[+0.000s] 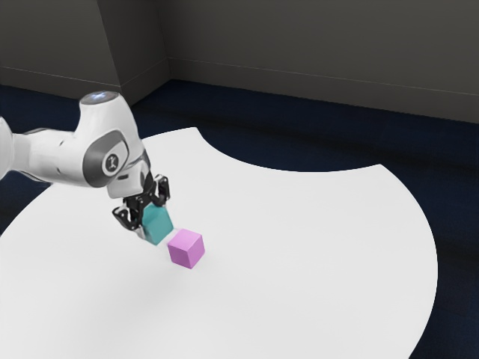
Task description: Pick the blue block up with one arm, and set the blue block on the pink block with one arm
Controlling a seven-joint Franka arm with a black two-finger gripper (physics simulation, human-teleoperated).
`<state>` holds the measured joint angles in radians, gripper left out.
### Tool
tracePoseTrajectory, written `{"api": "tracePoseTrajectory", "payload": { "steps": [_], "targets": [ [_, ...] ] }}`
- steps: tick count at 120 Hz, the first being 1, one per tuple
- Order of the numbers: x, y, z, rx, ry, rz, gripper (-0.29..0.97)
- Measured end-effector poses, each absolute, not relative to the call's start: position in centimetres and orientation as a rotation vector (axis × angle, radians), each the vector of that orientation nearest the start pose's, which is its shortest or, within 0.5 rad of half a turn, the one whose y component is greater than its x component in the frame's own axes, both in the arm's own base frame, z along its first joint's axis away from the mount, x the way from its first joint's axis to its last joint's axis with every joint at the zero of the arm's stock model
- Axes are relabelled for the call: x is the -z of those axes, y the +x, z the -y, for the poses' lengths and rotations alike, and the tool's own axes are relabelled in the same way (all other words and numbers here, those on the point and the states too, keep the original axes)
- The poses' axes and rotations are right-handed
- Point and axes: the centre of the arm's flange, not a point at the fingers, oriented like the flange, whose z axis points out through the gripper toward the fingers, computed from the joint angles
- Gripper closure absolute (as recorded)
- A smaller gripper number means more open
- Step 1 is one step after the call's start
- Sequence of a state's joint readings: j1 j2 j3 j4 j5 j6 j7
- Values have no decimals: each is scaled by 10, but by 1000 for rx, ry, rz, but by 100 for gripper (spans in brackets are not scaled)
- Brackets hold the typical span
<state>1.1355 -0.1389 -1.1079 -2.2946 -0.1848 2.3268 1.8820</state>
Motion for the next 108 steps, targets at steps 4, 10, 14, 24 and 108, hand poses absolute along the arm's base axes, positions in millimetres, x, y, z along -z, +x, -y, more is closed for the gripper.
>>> {"api": "tracePoseTrajectory", "payload": {
  "steps": [4, 10, 14, 24, 108],
  "targets": [
    [-384, 515, -7, 94, -1989, -2322, 33],
    [-384, 515, -8, 79, -2022, -2286, 33],
    [-384, 514, -11, 68, -2062, -2252, 33],
    [-383, 512, -21, 40, -2179, -2149, 33],
    [-352, 547, 47, 73, -2455, -1826, 34]
  ]
}}
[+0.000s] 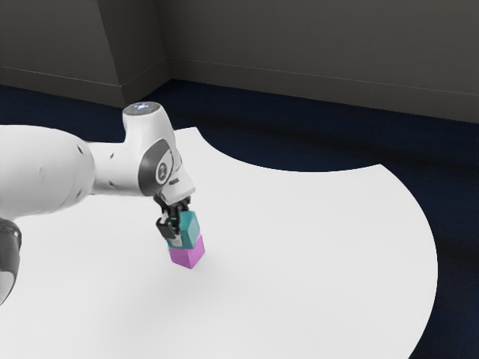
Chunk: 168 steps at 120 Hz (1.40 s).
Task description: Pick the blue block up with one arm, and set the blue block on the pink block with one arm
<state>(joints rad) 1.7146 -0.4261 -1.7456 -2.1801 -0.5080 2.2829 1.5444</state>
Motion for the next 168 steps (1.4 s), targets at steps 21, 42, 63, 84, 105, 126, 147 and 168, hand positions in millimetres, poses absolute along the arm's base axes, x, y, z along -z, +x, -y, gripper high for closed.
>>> {"api": "tracePoseTrajectory", "payload": {
  "steps": [21, 42, 63, 84, 105, 126, 147, 168],
  "targets": [
    [-354, 551, 41, 164, -2424, -1944, 34],
    [-357, 548, 21, 211, -2343, -2113, 34],
    [-362, 555, 16, 215, -2182, -2266, 34],
    [-370, 572, 16, 200, -2041, -2375, 34],
    [-357, 574, 15, 190, -1996, -2439, 34],
    [-347, 574, 12, 141, -2010, -2434, 33],
    [-347, 580, 15, 112, -2039, -2396, 32],
    [-345, 581, 13, 97, -2109, -2338, 31]
  ]
}}
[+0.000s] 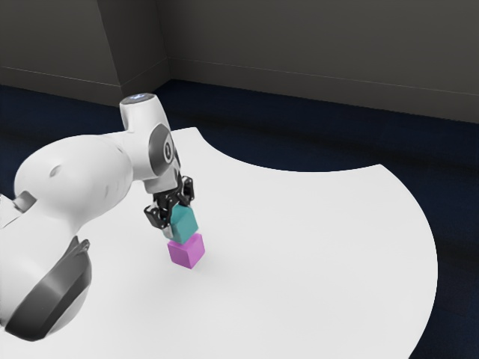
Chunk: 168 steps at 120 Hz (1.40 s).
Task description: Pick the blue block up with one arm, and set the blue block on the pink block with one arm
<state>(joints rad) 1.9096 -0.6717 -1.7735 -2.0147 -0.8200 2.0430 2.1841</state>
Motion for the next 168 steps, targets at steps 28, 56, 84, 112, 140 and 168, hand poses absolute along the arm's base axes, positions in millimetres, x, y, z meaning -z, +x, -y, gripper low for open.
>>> {"api": "tracePoseTrajectory", "payload": {
  "steps": [28, 56, 84, 112, 140, 168],
  "targets": [
    [-337, 579, 7, 52, -2234, -2235, 31],
    [-326, 579, 15, 18, -2305, -2179, 31],
    [-331, 583, 17, 16, -2323, -2153, 31],
    [-337, 588, 12, 28, -2329, -2140, 31],
    [-328, 588, 20, 9, -2322, -2167, 31],
    [-325, 589, 24, 16, -2271, -2224, 31]
  ]
}}
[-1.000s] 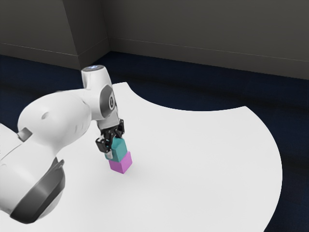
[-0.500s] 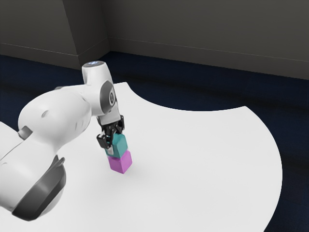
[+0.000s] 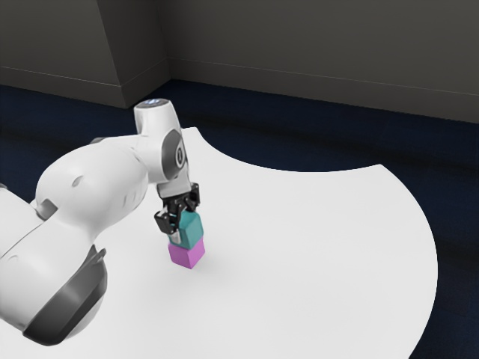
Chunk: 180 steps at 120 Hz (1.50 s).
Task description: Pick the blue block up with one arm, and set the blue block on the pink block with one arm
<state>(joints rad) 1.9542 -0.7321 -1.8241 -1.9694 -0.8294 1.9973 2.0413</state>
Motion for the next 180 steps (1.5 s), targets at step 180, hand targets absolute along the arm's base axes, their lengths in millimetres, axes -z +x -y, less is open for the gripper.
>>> {"api": "tracePoseTrajectory", "payload": {
  "steps": [180],
  "targets": [
    [-340, 595, 9, 31, -2232, -2263, 31]
  ]
}}
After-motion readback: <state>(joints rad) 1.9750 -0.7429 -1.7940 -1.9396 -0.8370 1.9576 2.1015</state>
